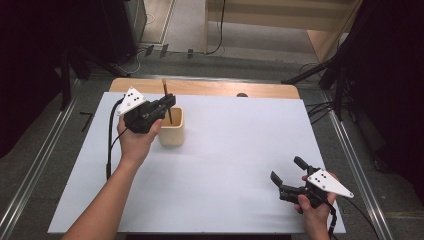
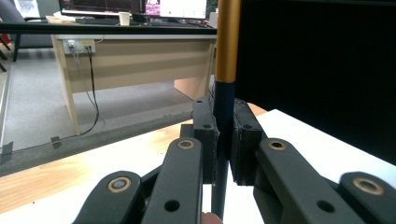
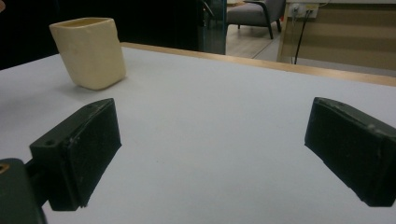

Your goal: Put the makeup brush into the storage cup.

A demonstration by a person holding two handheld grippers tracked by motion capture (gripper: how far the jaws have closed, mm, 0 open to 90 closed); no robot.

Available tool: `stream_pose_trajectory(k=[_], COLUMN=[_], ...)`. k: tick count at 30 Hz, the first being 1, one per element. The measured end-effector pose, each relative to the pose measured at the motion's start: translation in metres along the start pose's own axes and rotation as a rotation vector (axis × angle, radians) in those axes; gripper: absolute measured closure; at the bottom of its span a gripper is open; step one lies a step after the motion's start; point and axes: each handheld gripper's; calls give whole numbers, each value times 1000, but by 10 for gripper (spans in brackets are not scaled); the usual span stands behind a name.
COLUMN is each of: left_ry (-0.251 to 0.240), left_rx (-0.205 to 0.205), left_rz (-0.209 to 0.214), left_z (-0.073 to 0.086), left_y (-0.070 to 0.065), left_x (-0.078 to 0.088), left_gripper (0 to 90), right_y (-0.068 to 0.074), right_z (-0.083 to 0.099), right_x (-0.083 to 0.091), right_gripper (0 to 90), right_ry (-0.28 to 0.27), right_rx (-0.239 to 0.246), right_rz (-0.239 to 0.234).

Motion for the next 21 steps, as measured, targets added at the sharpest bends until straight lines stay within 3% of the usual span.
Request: stream_pose_trajectory(k=[21], left_ry=[18], left_rx=[19], left_rz=[-53], left_z=[19], left_y=[12], left_x=[-17], left_gripper=[836], right_y=[0], right_z=[1], right_x=[0], right_gripper=[52], right_ry=[1], right_rx=[-4], right_rz=[8])
Point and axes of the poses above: each handheld gripper's, and its own axes: x roughly backward along the jaws, z roughly out of its underside, y roughly to its left, and after that the axes turned 12 degrees about y, right-handed
